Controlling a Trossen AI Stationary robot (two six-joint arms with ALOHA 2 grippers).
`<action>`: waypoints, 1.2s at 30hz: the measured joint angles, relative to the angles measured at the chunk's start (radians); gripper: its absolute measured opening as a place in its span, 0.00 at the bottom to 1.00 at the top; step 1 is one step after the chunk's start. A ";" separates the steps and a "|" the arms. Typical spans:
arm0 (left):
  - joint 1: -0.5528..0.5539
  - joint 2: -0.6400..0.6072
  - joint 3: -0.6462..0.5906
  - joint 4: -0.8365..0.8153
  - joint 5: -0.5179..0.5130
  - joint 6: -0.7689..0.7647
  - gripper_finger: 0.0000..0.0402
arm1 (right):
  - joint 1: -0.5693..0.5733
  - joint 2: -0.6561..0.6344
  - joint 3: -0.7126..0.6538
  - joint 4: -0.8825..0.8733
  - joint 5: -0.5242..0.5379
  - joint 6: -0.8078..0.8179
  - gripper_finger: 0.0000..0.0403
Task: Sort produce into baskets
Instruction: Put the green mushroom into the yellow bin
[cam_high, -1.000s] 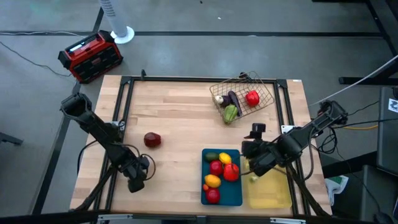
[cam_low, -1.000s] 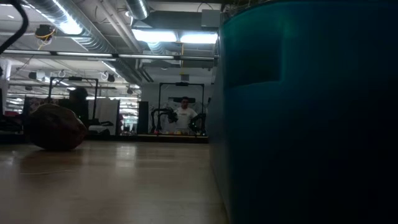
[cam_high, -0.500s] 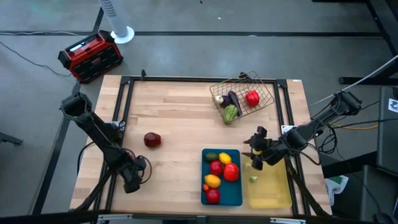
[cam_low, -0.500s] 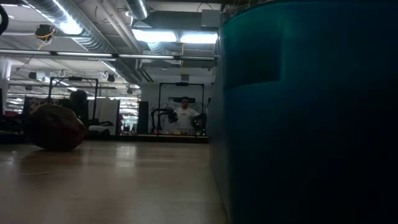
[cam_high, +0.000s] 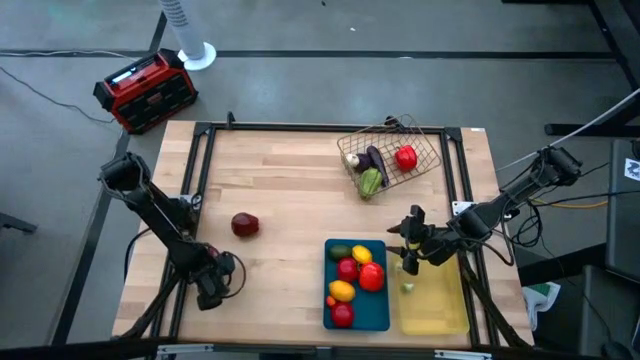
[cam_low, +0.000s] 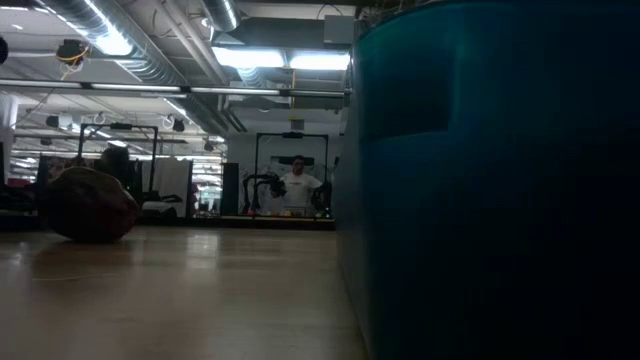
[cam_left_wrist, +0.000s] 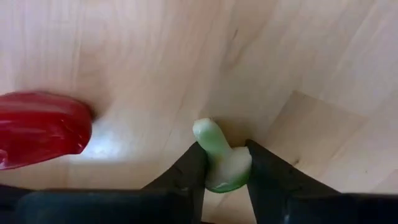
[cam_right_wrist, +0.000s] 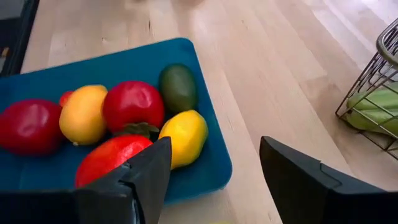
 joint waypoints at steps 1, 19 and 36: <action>0.006 -0.002 0.000 0.000 0.000 -0.008 0.22 | 0.000 0.000 0.000 0.007 0.007 0.000 0.60; 0.300 -0.017 0.025 0.560 -0.021 0.077 0.28 | 0.000 0.020 0.000 0.264 0.076 -0.128 0.60; 0.628 -0.018 0.026 1.158 -0.268 0.386 0.28 | -0.018 0.347 0.000 0.925 0.208 -0.707 0.60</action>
